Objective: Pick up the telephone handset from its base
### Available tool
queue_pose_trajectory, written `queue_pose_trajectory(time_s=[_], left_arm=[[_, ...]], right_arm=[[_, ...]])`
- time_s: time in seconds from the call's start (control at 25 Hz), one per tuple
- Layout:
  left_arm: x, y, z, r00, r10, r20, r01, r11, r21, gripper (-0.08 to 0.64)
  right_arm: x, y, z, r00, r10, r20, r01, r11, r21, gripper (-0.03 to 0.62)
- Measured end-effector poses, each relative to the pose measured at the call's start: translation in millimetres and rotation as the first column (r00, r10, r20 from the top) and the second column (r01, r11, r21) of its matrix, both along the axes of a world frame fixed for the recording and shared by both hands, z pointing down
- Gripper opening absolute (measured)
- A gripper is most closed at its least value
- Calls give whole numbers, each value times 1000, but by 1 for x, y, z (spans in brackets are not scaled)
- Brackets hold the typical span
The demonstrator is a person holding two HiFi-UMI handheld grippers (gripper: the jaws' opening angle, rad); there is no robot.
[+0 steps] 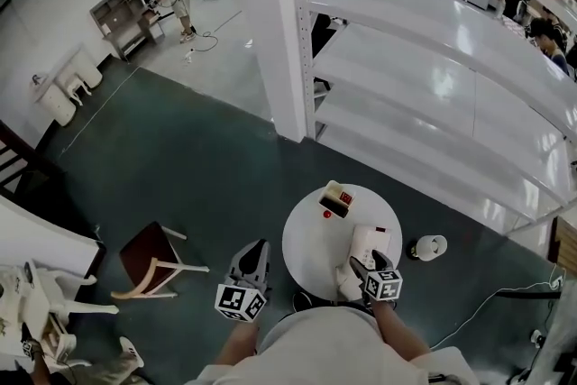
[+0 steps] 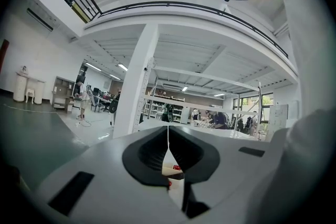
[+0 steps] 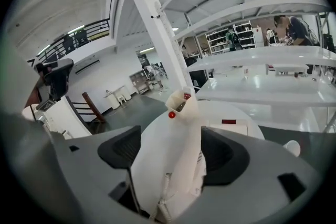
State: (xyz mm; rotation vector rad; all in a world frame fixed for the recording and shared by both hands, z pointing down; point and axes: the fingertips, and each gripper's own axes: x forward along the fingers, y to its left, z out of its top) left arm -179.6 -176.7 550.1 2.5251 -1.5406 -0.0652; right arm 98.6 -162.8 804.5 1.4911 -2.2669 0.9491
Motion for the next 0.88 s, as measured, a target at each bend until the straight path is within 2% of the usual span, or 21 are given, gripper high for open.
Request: queue_pose_trajectory(time_s=[0.52,0.88], left_arm=[[-17,2,3,999,-31,4,32,999,-18,21],[-28,1,1,999,-46,7,46,999,-27,21]], right_arm=[[6,-15,51,999,48,-22,-50,986,-159,364],[5,-23,66,994,99,-50,-108,969,-222,364]])
